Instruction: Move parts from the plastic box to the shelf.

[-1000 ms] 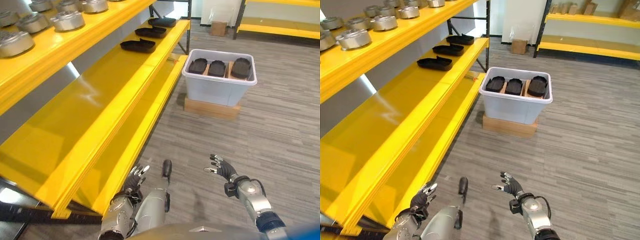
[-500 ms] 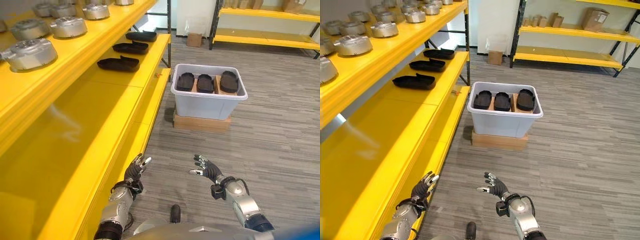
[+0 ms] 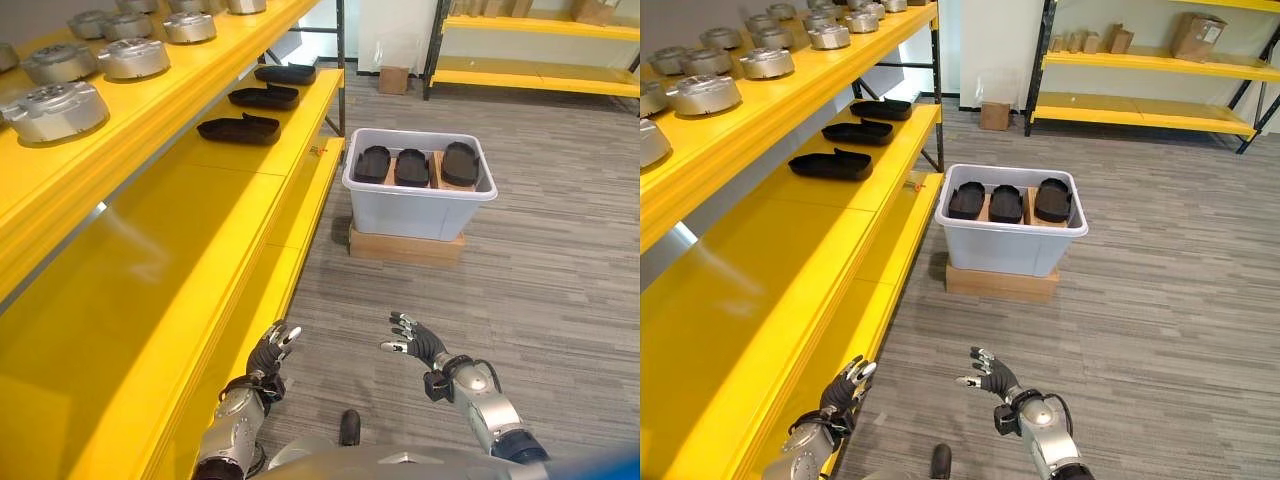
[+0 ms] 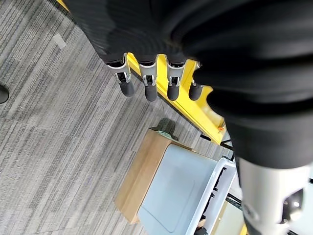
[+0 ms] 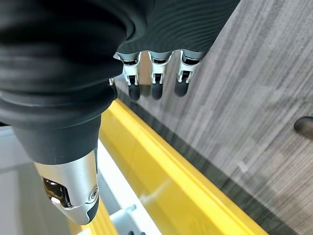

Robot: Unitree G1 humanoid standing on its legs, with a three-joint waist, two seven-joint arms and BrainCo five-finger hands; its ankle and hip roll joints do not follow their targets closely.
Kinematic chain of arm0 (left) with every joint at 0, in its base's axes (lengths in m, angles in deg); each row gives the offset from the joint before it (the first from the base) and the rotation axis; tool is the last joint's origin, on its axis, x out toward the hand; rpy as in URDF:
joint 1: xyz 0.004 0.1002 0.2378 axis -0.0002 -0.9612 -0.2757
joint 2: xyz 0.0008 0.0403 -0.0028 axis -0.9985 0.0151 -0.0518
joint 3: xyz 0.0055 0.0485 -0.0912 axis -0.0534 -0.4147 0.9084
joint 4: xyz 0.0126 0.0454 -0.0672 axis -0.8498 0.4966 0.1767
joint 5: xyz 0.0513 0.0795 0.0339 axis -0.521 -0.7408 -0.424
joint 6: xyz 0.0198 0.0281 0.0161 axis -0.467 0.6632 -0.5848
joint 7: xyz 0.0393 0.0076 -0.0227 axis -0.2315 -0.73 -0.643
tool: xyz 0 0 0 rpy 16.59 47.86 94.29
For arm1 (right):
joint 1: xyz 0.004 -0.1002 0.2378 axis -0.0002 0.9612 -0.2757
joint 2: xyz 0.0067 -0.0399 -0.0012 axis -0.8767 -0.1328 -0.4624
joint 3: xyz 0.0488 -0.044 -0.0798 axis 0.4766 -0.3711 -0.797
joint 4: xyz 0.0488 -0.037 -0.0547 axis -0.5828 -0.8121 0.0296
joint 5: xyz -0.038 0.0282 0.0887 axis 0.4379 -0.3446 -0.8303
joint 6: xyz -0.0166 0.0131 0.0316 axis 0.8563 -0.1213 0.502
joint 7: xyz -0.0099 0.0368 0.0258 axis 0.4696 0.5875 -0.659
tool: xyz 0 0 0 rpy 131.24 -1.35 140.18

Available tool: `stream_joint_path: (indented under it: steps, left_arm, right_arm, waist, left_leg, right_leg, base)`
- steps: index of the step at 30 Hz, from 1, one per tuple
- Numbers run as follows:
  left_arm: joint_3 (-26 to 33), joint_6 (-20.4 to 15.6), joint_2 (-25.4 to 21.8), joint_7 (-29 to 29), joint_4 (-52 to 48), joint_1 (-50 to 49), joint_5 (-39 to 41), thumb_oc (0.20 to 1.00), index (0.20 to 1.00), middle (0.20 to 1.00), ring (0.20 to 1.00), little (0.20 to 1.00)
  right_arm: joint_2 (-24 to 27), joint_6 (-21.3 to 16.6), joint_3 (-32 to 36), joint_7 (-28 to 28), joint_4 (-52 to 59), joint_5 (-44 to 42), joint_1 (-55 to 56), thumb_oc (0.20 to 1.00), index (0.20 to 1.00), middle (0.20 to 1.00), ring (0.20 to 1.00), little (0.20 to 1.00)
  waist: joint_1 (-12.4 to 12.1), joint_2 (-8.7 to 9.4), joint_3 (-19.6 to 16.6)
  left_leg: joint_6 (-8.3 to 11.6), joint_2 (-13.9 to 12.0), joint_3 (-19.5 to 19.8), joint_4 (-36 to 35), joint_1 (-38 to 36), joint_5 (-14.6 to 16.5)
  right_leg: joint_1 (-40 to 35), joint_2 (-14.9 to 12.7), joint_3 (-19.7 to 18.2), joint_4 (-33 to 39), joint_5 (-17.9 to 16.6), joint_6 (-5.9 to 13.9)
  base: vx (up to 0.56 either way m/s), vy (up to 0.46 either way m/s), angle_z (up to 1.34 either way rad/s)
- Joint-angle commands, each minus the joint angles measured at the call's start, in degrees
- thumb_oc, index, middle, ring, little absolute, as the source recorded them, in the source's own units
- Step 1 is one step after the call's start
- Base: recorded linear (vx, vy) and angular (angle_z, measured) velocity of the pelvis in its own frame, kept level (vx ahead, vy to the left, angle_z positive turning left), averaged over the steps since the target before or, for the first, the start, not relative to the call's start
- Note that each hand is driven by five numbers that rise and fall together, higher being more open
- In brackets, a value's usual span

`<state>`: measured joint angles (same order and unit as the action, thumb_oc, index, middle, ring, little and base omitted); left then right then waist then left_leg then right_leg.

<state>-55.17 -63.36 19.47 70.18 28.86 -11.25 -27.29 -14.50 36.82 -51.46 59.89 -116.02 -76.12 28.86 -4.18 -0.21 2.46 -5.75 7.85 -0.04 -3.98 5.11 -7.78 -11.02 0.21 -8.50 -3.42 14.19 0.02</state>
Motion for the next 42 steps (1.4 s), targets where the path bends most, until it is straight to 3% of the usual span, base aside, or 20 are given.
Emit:
stream_joint_path:
  steps: [1, 11, 12, 14, 15, 16, 17, 18, 20, 21, 24, 27, 28, 29, 30, 32, 33, 38, 40, 42]
  left_arm:
    - [0.4, -2.1, 0.1, -0.3, -1.8, 2.2, 1.4, 1.0, 1.0, 1.0, 1.0, 1.0]
    - [2.5, -2.0, -2.1, -0.7, -1.4, 1.0, 1.9, 1.0, 1.0, 1.0, 1.0, 1.0]
    - [2.7, -2.0, -2.1, -0.6, -0.8, 1.1, 1.6, 1.0, 1.0, 1.0, 1.0, 1.0]
    - [3.2, -2.1, -2.8, -0.6, 0.3, 1.2, 0.7, 1.0, 1.0, 1.0, 1.0, 1.0]
    - [3.0, -2.1, -3.1, -0.5, 0.3, 1.4, 0.6, 1.0, 1.0, 1.0, 1.0, 1.0]
    - [2.5, -2.2, -3.2, -0.6, 0.8, 1.7, -0.3, 1.0, 1.0, 1.0, 1.0, 1.0]
    - [2.2, -2.2, -3.0, -0.5, 1.0, 1.6, -0.6, 1.0, 1.0, 1.0, 1.0, 1.0]
    - [2.0, -2.1, -2.5, -0.2, 1.4, 1.8, -1.0, 1.0, 1.0, 1.0, 1.0, 1.0]
    - [1.7, -2.0, -2.0, -0.2, 1.4, 1.9, -0.8, 1.0, 1.0, 1.0, 1.0, 1.0]
    - [1.0, -2.2, -1.0, -0.1, 1.7, 2.8, -0.3, 1.0, 1.0, 1.0, 1.0, 1.0]
    - [0.2, -2.3, 0.2, -0.2, 1.9, 2.8, -0.2, 1.0, 1.0, 1.0, 1.0, 1.0]
    - [-0.6, -2.1, 0.5, 0.3, 2.7, 3.6, -1.1, 1.0, 1.0, 1.0, 1.0, 1.0]
    - [-0.6, -2.1, 0.5, 0.3, 2.7, 3.6, -1.1, 1.0, 1.0, 1.0, 1.0, 1.0]
    - [-0.7, -2.0, 1.5, 0.6, 2.3, 2.8, -0.8, 1.0, 1.0, 1.0, 1.0, 1.0]
    - [-1.0, -2.0, 2.2, 0.9, 1.9, 2.1, -0.9, 1.0, 1.0, 1.0, 1.0, 1.0]
    - [-1.2, -2.1, 2.3, 0.9, 1.8, 2.2, -0.9, 1.0, 1.0, 1.0, 1.0, 1.0]
    - [-1.9, -2.2, 2.6, 1.3, 1.3, 2.3, -0.6, 1.0, 1.0, 1.0, 1.0, 1.0]
    - [-1.2, -2.0, 2.9, 1.4, 0.7, 1.9, -0.3, 1.0, 1.0, 1.0, 1.0, 1.0]
    - [-0.8, -1.9, 3.0, 1.4, 0.7, 1.3, -0.1, 1.0, 1.0, 1.0, 1.0, 1.0]
    - [-0.4, -1.6, 2.4, 1.0, 0.1, 0.6, 0.5, 1.0, 1.0, 1.0, 1.0, 1.0]
  right_arm:
    - [-0.8, -2.1, 0.3, 0.9, 4.9, -1.7, -2.8, 1.0, 1.0, 1.0, 1.0, 1.0]
    - [-2.1, -2.3, -2.0, 1.4, 4.2, -1.3, -5.5, 1.0, 1.0, 1.0, 1.0, 1.0]
    - [-2.2, -2.4, -2.3, 1.5, 4.4, -1.3, -5.5, 1.0, 1.0, 1.0, 1.0, 1.0]
    - [-2.3, -2.6, -3.4, 2.2, 5.2, -1.4, -5.3, 1.0, 1.0, 1.0, 1.0, 1.0]
    - [-2.3, -2.5, -3.6, 2.4, 5.5, -1.6, -5.2, 1.0, 1.0, 1.0, 1.0, 1.0]
    - [-2.3, -2.6, -3.5, 2.3, 6.0, -1.7, -4.5, 1.0, 1.0, 1.0, 1.0, 1.0]
    - [-2.4, -2.6, -3.0, 2.2, 5.8, -1.7, -3.9, 1.0, 1.0, 1.0, 1.0, 1.0]
    - [-2.7, -2.5, -2.7, 1.9, 5.5, -1.8, -3.4, 1.0, 1.0, 1.0, 1.0, 1.0]
    - [-2.6, -2.3, -2.0, 1.6, 5.8, -2.2, -2.7, 1.0, 1.0, 1.0, 1.0, 1.0]
    - [-2.9, -1.9, -1.1, 1.8, 5.7, -2.2, -2.0, 1.0, 1.0, 1.0, 1.0, 1.0]
    - [-3.5, -1.5, -1.5, 2.2, 6.3, -2.4, -0.7, 1.0, 1.0, 1.0, 1.0, 1.0]
    - [-3.3, -1.9, -1.4, 2.9, 5.5, -1.8, -0.4, 1.0, 1.0, 1.0, 1.0, 1.0]
    - [-3.3, -1.9, -1.4, 2.9, 5.5, -1.8, -0.4, 1.0, 1.0, 1.0, 1.0, 1.0]
    - [-2.1, -1.8, -1.4, 3.0, 5.3, -2.1, -0.2, 1.0, 1.0, 1.0, 1.0, 1.0]
    - [-1.0, -2.2, -1.4, 2.8, 5.2, -1.9, -0.2, 1.0, 1.0, 1.0, 1.0, 1.0]
    - [-0.9, -2.3, -1.4, 2.7, 5.1, -2.0, -0.3, 1.0, 1.0, 1.0, 1.0, 1.0]
    - [0.4, -2.4, -1.3, 2.3, 5.1, -2.1, -0.4, 1.0, 1.0, 1.0, 1.0, 1.0]
    - [1.6, -2.6, -0.7, 2.1, 4.7, -2.0, 0.0, 1.0, 1.0, 1.0, 1.0, 1.0]
    - [1.9, -2.7, -0.5, 1.8, 4.3, -1.8, 0.3, 1.0, 1.0, 1.0, 1.0, 1.0]
    - [2.1, -2.7, -0.2, 1.5, 4.1, -2.1, 0.3, 1.0, 1.0, 1.0, 1.0, 1.0]
  waist:
    - [-1.0, -0.17, 1.1]
    - [-3.7, -1.34, 1.8]
    - [-3.8, -1.7, 1.9]
    - [-2.6, -2.87, 3.6]
    - [-1.8, -3.76, 4.4]
    - [0.1, -5.9, 5.9]
    - [1.0, -6.63, 6.1]
    - [1.8, -6.97, 6.4]
    - [3.1, -6.95, 7.0]
    - [4.2, -5.86, 7.9]
    - [5.8, -5.45, 7.9]
    - [6.3, -2.31, 5.1]
    - [6.3, -2.31, 5.1]
    - [6.3, -2.73, 4.3]
    - [6.2, -2.68, 3.6]
    - [6.4, -2.51, 3.4]
    - [6.5, -2.14, 3.4]
    - [6.3, -1.48, 3.3]
    - [5.9, -0.56, 3.3]
    - [4.7, 1.77, 4.9]
  left_leg:
    - [4.23, -3.5, -3.0, 4.5, 3.0, 3.9]
    - [3.05, -2.3, -3.0, 8.7, 4.3, 7.7]
    - [2.89, -2.3, -2.8, 8.7, 3.9, 7.9]
    - [2.68, -2.4, -2.0, 9.5, 1.5, 8.6]
    - [2.69, -3.1, -1.0, 9.2, -0.2, 8.6]
    - [2.44, -4.4, -0.5, 9.0, -4.2, 8.7]
    - [2.24, -4.8, -0.3, 8.4, -6.2, 8.9]
    - [2.2, -5.1, 0.0, 7.9, -8.1, 9.7]
    - [2.66, -5.1, 1.3, 7.4, -10.1, 10.9]
    - [3.65, -4.9, 2.6, 6.9, -12.4, 13.8]
    - [4.14, -6.3, 3.9, 5.6, -15.9, 14.6]
    - [5.24, -8.8, 5.8, 5.1, -20.0, 14.7]
    - [5.24, -8.8, 5.8, 5.1, -20.0, 14.7]
    - [6.21, -11.0, 5.8, 6.6, -20.4, 14.4]
    - [7.34, -13.6, 6.1, 9.4, -20.0, 11.7]
    - [7.6, -14.4, 6.1, 10.5, -19.5, 10.8]
    - [7.69, -15.5, 6.3, 12.9, -18.4, 8.7]
    - [7.51, -17.2, 5.8, 17.6, -17.1, 4.3]
    - [7.27, -17.2, 5.2, 26.1, -13.4, 0.9]
    - [6.14, -16.5, 4.3, 40.0, -5.8, -2.8]
  right_leg:
    - [0.0, -2.1, 0.5, 5.8, -15.4, 1.6]
    - [1.5, -3.8, 0.0, -0.5, -15.5, 3.17]
    - [2.6, -3.7, 0.5, -3.8, -15.9, 3.68]
    - [9.5, -2.0, 3.0, -21.8, -22.5, 6.17]
    - [12.4, -1.3, 4.1, -26.7, -23.3, 6.3]
    - [17.3, -2.2, 9.2, -35.0, -21.7, 5.64]
    - [19.9, -3.8, 11.0, -35.6, -20.2, 4.64]
    - [22.2, -5.4, 12.2, -32.4, -17.2, 3.36]
    - [23.4, -6.6, 12.5, -24.6, -16.7, 2.59]
    - [25.6, -11.7, 11.0, -4.8, -21.5, 3.46]
    - [26.6, -11.8, 7.4, 3.9, -25.3, 4.69]
    - [24.0, -8.7, 5.3, 1.5, -26.7, 5.45]
    - [24.0, -8.7, 5.3, 1.5, -26.7, 5.45]
    - [23.7, -7.6, 7.6, -1.1, -25.6, 5.22]
    - [22.8, -5.6, 9.6, -5.4, -22.4, 4.34]
    - [22.6, -4.9, 10.1, -6.8, -21.0, 3.81]
    - [22.2, -3.9, 10.7, -8.7, -18.6, 2.49]
    - [21.1, -2.2, 10.9, -11.0, -15.6, 0.47]
    - [18.9, -1.4, 10.6, -9.5, -15.1, -0.79]
    - [15.6, -1.4, 9.7, -6.9, -15.6, -2.42]
  base:
    - [0.05, 0.049, -0.16]
    - [0.09, 0.087, -0.12]
    - [0.08, 0.114, 0.13]
    - [0.12, 0.155, 0.03]
    - [0.23, 0.219, 0.11]
    - [0.29, 0.215, 0.29]
    - [0.35, 0.194, 0.53]
    - [0.3, 0.039, 0.39]
    - [0.35, -0.115, 0.12]
    - [0.45, -0.218, 0.22]
    - [0.38, -0.215, 0.46]
    - [0.36, -0.35, 0.47]
    - [0.31, -0.323, 0.7]
    - [0.44, -0.472, 0.82]
    - [0.44, -0.475, 0.65]
    - [0.3, -0.368, 0.24]
    - [0.26, -0.334, 0.1]
    - [0.19, -0.22, 0.14]
    - [0.17, -0.243, -0.1]
    - [0.12, -0.321, -0.03]
